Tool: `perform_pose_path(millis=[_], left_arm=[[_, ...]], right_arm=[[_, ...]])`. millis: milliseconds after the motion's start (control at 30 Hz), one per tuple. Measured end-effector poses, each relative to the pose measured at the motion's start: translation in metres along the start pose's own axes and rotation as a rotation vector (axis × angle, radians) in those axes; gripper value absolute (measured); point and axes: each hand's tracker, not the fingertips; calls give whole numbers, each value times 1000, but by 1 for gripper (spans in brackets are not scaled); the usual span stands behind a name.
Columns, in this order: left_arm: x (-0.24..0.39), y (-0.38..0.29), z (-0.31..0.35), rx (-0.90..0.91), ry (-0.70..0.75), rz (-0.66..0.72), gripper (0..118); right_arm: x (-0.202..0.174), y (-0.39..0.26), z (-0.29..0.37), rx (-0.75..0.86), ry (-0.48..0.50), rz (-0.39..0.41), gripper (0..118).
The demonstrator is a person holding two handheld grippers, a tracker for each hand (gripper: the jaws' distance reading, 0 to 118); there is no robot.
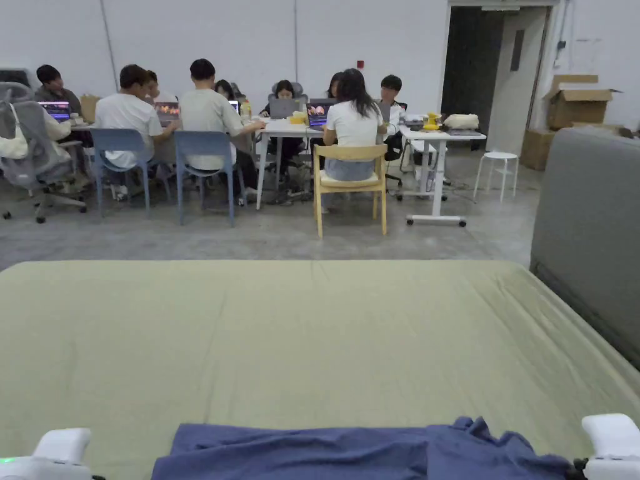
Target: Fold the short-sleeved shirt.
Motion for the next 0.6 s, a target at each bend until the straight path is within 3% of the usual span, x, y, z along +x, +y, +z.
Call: perform_pose_path(millis=[133, 267, 333, 600], left_arm=[[-10, -55, 25, -26, -2, -11, 0], [-18, -109, 39, -86, -39, 33, 0], [-2, -134, 48, -126, -41, 21, 0], [12, -179, 32, -232, -11, -22, 0]], right_arm=[[8, -45, 31, -48, 14, -39, 3], [12, -92, 42, -115, -10, -26, 3], [15, -114, 45, -162, 9, -70, 3], [5, -180, 23, -294, -23, -27, 3]])
